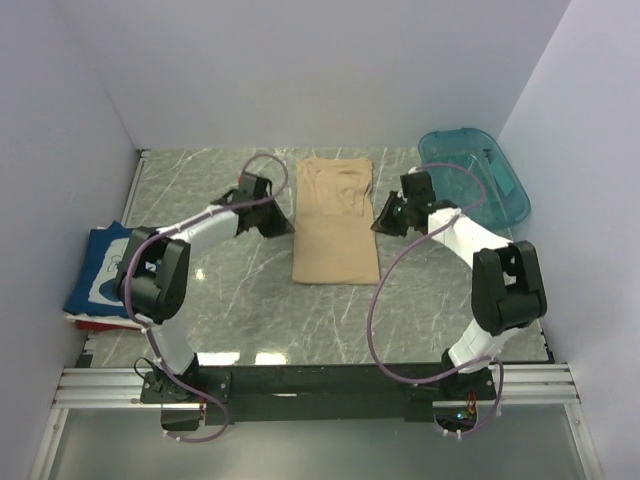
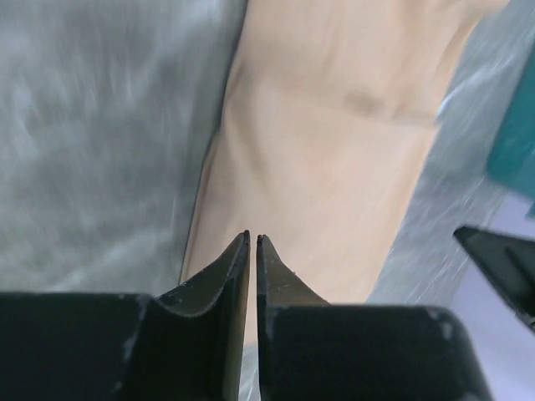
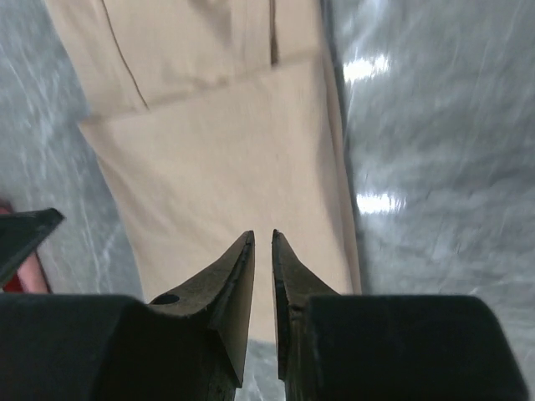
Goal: Fold and stack the t-shirts
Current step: Fold the tshirt
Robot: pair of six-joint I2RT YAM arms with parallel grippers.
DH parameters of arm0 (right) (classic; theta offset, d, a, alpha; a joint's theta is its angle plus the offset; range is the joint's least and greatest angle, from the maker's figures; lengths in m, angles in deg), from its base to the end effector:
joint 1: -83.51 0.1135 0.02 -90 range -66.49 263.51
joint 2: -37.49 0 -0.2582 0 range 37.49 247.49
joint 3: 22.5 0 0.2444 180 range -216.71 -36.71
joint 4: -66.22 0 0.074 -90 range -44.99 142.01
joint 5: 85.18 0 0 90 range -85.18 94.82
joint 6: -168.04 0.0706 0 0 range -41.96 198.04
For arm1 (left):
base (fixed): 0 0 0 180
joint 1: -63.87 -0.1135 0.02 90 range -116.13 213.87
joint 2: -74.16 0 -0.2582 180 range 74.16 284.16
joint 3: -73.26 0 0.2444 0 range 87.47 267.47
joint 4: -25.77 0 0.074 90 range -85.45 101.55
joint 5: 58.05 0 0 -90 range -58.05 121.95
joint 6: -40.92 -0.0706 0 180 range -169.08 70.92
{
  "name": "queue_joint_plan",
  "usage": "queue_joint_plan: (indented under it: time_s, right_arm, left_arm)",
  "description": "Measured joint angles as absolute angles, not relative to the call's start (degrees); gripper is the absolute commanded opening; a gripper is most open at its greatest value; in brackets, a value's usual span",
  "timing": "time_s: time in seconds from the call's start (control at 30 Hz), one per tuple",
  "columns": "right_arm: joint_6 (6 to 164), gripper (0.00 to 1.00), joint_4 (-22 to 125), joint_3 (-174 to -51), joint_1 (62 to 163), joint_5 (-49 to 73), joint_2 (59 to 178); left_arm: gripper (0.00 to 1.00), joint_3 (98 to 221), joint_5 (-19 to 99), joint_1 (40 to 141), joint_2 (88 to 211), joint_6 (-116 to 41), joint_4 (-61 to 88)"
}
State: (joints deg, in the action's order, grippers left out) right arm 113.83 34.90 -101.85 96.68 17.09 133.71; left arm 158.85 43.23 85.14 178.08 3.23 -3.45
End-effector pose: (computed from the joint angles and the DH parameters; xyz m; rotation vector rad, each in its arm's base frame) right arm 0.3638 0.1005 0.1927 0.3879 2.4602 0.6373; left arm 0.3778 -0.1619 0.1816 -0.5874 2.4805 -0.7939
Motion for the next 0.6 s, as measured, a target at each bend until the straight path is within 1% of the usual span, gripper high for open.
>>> queue_joint_plan:
  time_s: [0.13,0.3,0.47,0.6]
  right_arm:
    - [114.44,0.22,36.91,-94.03,99.02,16.94,130.52]
    - [115.07,0.21,38.66,-84.30,101.29,17.16,125.86]
    - [115.90,0.21,40.87,-78.64,102.23,17.35,123.37]
    - [116.10,0.21,41.92,-76.00,102.27,17.55,123.20]
  left_arm:
    - [0.13,149.40,43.96,89.17,175.39,4.46,-0.54]
    - [0.10,140.07,44.39,92.97,173.09,5.26,2.01]
    - [0.11,134.96,45.03,93.49,170.65,6.01,6.62]
    - [0.12,133.99,44.90,93.49,169.47,6.01,6.67]
